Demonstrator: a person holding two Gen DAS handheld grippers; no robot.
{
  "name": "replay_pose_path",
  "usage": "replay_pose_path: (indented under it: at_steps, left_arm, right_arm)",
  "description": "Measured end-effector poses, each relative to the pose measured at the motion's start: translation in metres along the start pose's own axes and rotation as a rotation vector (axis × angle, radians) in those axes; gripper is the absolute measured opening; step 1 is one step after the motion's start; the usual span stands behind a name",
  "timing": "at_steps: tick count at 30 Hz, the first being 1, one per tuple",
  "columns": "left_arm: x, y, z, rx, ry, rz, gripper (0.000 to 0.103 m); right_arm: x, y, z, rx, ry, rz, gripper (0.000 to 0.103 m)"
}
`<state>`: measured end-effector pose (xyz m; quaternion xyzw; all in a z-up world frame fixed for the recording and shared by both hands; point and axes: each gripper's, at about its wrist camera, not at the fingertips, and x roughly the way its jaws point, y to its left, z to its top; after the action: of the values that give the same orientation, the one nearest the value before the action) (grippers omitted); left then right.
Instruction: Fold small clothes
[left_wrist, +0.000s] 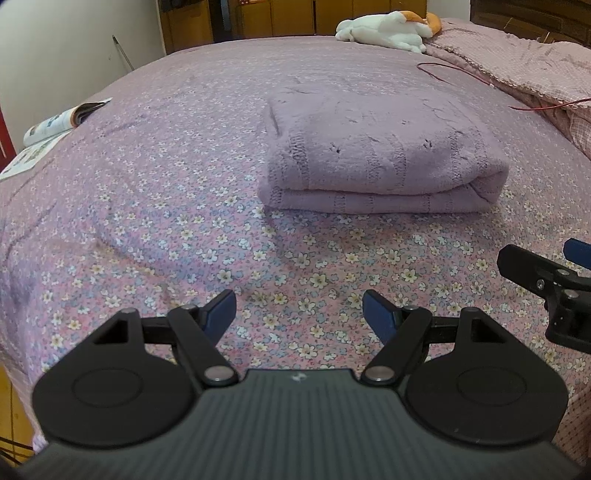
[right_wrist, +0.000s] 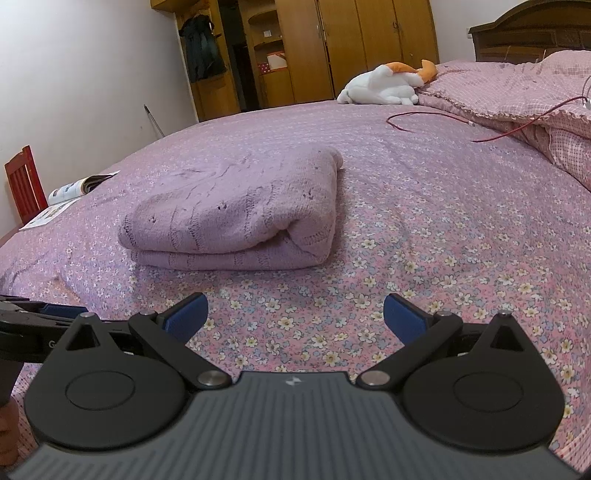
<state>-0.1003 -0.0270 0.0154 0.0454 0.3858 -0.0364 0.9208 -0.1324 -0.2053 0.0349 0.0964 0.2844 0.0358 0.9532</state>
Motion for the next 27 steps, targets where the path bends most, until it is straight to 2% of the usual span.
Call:
replay_pose_path:
  at_steps: [27]
  left_arm:
    - [0.0016, -0.0009, 0.0002, 0.004, 0.002, 0.007, 0.077]
  right_arm:
    - [0.0004, -0.0004, 0.0001, 0.003, -0.001, 0.001, 0.103]
